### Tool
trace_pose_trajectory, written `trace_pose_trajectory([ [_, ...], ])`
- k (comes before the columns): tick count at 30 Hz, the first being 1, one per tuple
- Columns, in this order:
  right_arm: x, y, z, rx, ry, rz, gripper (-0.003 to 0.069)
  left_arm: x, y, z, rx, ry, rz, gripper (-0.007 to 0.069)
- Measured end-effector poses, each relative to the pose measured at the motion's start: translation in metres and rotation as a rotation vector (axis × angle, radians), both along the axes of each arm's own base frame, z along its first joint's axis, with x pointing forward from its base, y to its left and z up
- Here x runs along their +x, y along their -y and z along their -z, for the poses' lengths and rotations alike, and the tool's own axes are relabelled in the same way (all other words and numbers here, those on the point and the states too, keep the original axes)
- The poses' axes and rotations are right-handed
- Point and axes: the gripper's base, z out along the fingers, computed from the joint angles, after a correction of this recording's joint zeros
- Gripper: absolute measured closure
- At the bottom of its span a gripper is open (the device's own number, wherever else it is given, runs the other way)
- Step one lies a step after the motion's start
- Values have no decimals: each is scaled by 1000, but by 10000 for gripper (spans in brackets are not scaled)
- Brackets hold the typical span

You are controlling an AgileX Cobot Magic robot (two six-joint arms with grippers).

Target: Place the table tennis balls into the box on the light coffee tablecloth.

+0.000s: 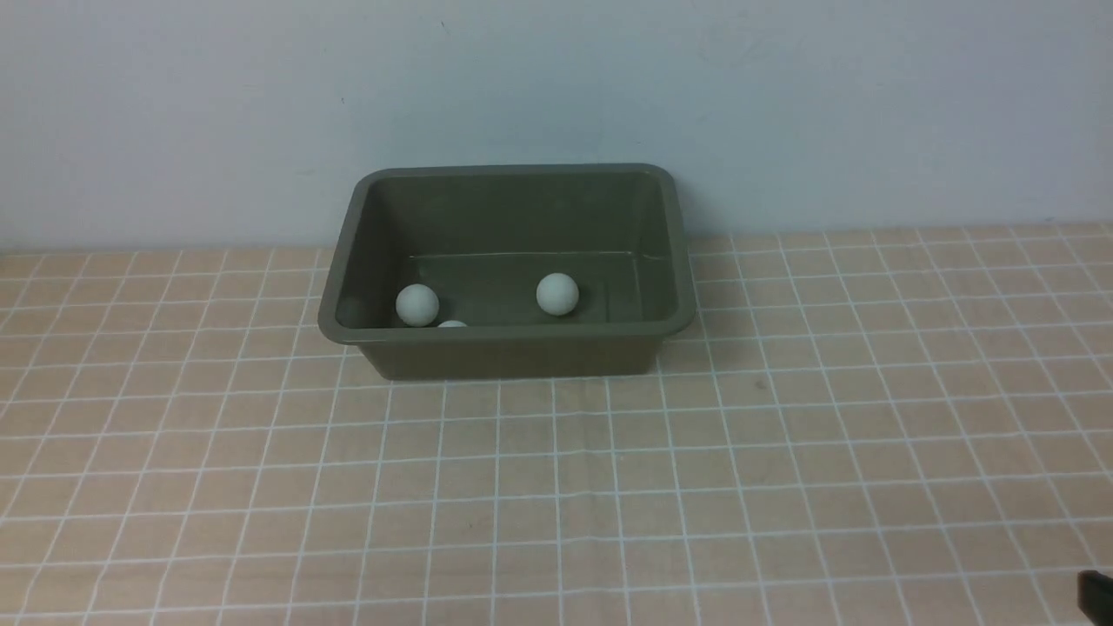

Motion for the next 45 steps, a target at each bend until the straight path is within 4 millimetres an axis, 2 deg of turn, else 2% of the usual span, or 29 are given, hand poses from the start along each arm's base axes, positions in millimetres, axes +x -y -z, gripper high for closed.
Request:
trace_pose_trajectory([
  [1,0,0,0,0,0,0,123,-3,0,6,0,8,-2,442],
  [3,0,0,0,0,0,0,123,-23,2,37,-7,73,-13,442],
  [6,0,0,0,0,0,0,123,-41,5,57,-33,140,-12,442],
  [11,0,0,0,0,0,0,123,-60,9,63,-68,226,3,442],
  [18,0,0,0,0,0,0,123,-79,14,70,-56,235,33,442],
  [30,0,0,0,0,-1,0,123,-78,14,82,6,164,51,442],
  [35,0,0,0,0,-1,0,123,-67,11,110,-16,123,30,442],
  [37,0,0,0,0,-1,0,123,-62,9,129,-14,74,10,442],
  [40,0,0,0,1,-1,0,123,-59,6,148,-25,20,-22,442],
  [45,0,0,0,0,-1,0,123,-58,0,161,-25,-16,-79,442],
])
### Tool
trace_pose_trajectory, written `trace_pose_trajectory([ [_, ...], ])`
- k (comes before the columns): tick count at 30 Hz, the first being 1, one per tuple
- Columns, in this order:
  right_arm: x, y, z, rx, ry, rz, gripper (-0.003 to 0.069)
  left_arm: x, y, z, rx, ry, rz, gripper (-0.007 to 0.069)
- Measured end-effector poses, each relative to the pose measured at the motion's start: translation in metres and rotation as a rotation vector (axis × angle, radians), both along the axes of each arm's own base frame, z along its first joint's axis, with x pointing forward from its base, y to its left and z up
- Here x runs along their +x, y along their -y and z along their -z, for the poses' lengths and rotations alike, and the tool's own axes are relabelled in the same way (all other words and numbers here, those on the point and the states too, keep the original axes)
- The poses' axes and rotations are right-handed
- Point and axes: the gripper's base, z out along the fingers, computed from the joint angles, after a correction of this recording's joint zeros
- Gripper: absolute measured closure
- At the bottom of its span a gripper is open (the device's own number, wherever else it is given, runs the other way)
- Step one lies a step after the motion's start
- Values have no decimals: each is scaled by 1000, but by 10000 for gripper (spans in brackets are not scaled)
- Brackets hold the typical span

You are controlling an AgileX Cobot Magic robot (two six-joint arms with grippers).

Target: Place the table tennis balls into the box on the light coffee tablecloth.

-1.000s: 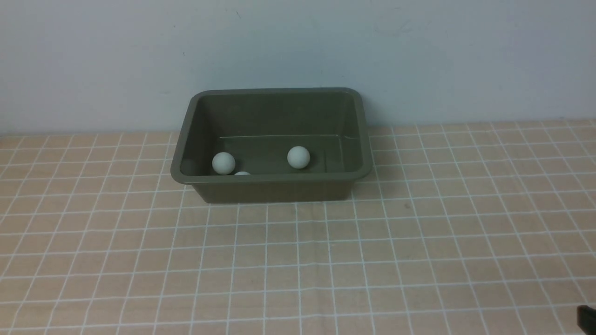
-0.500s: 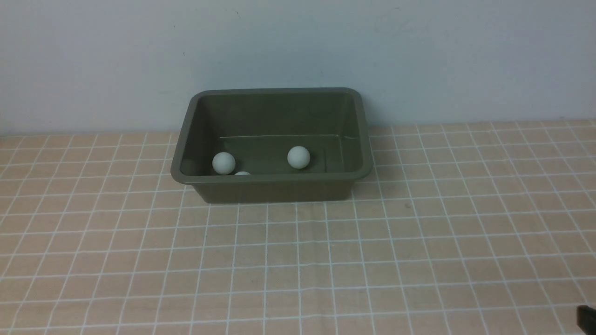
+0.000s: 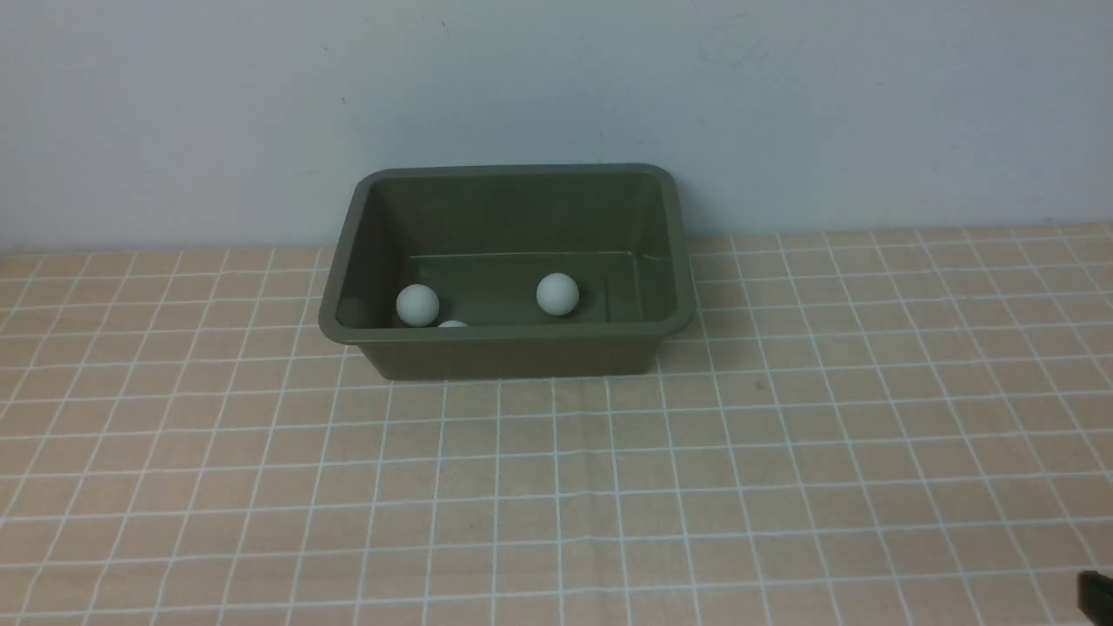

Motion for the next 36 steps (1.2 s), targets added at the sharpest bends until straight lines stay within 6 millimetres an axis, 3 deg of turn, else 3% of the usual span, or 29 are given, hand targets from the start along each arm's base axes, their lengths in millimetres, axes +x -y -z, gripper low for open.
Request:
trace_pose_trajectory([
  [6,0,0,0,0,0,0,123,3,-2,15,9,-7,7,442],
  [36,0,0,0,1,0,0,123,4,1,14,-15,28,56,442],
])
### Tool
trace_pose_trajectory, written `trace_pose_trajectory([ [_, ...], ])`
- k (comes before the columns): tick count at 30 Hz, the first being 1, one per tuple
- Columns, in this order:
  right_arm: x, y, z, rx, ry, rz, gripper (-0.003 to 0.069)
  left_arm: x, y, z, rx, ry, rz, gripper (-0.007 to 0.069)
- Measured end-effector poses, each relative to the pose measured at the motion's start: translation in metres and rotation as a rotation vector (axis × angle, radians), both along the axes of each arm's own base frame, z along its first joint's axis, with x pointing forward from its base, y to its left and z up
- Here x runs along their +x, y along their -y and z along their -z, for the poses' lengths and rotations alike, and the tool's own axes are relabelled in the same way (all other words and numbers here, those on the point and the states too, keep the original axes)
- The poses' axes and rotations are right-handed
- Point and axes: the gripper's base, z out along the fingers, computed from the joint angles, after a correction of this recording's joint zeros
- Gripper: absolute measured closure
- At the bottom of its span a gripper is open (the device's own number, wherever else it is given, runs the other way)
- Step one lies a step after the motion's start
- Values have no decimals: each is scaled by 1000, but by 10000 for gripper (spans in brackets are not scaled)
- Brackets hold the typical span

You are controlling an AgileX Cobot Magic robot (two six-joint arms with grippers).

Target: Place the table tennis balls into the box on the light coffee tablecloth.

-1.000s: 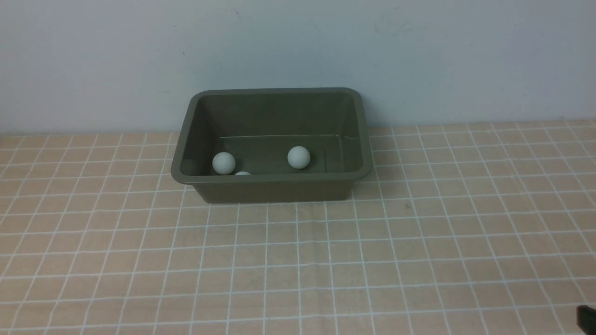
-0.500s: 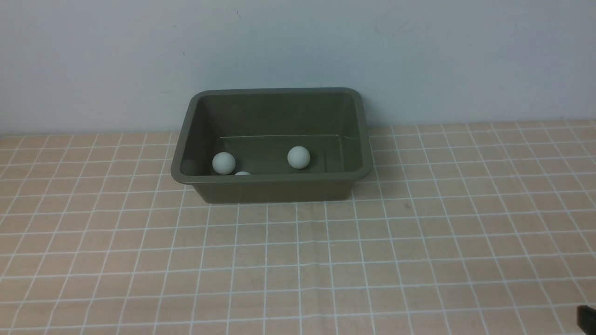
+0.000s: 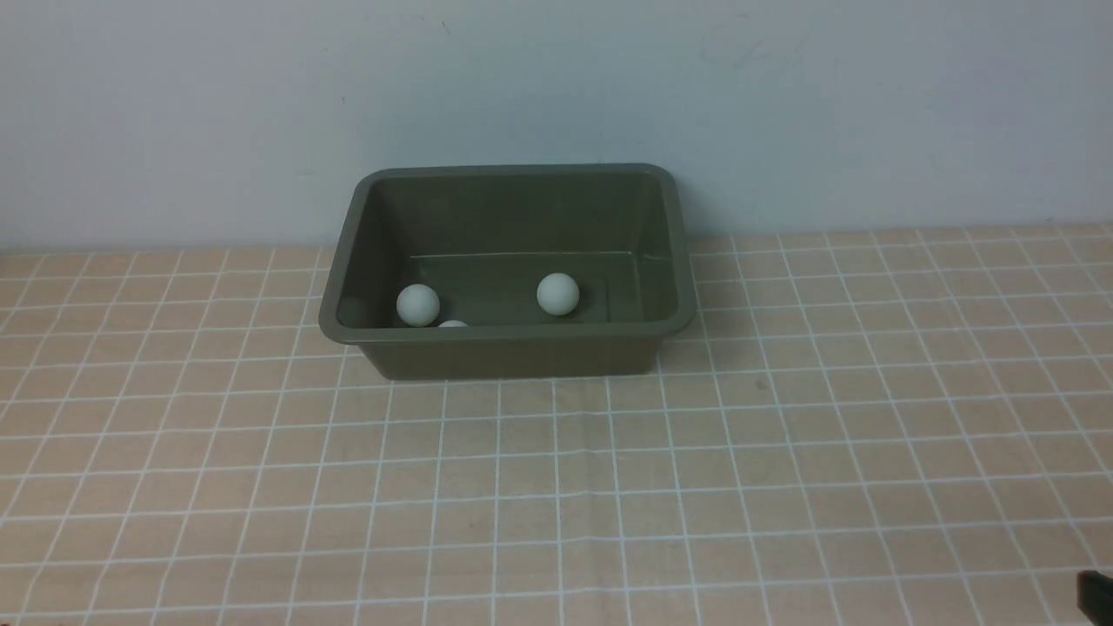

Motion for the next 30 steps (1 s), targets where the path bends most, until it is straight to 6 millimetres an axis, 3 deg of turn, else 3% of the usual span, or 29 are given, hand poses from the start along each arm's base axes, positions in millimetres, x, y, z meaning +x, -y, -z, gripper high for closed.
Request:
trace_pose_trajectory([
  [12,-3,-6,0,-28,14,-110,123,0,0,0,-3,1,0,442],
  [16,5,-3,-2,-11,150,-53,123,0,0,0,-3,2,0,442],
  [20,12,2,19,44,247,34,123,0,0,0,-3,2,0,442],
  [24,12,8,55,119,273,121,123,0,0,0,-3,2,0,442],
  [30,-1,10,57,155,354,142,123,0,0,0,-3,2,0,442],
])
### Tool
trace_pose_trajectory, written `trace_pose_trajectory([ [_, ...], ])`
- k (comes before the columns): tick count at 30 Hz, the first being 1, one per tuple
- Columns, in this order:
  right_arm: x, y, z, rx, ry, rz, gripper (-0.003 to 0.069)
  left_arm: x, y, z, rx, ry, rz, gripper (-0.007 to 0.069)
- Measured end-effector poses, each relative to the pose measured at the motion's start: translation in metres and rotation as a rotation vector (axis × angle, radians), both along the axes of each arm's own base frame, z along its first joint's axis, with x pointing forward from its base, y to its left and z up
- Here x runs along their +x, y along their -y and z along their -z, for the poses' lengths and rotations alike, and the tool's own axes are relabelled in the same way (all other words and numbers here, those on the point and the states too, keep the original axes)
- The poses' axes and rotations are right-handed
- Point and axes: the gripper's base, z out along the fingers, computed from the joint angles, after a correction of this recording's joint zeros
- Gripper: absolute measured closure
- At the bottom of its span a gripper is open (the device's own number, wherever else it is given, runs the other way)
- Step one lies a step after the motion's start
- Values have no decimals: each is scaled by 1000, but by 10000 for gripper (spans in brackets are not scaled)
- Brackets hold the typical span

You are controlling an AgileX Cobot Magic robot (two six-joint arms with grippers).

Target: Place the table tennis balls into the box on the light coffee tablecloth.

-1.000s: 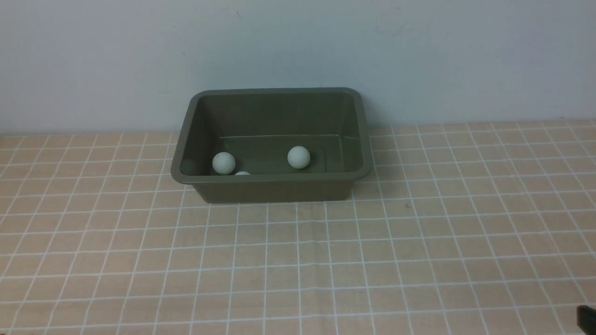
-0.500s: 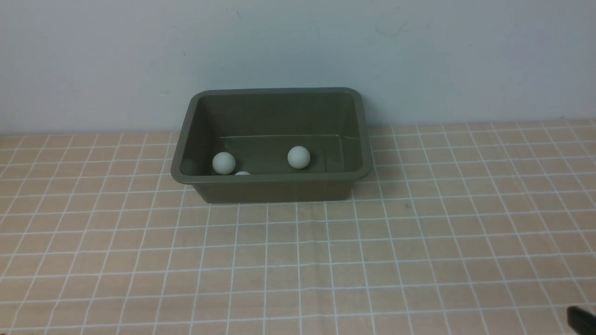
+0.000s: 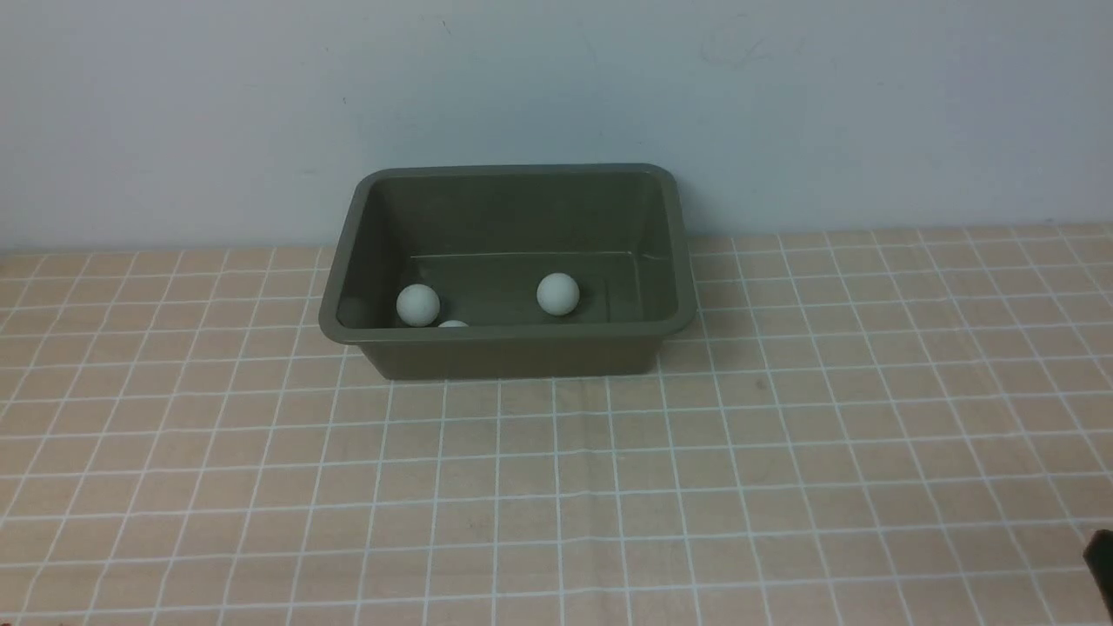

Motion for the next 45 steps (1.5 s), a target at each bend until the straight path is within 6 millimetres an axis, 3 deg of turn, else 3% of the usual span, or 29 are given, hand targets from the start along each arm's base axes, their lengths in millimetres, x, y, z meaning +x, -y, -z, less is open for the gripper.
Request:
trace_pose_trajectory([
  [4,-10,1,3,2,9,20,123,0,0,0,0,0,0,442],
  [14,-13,3,14,-73,-106,51,123,0,0,0,0,0,0,442],
  [45,-13,3,14,-66,-124,52,123,0,0,0,0,1,0,442],
])
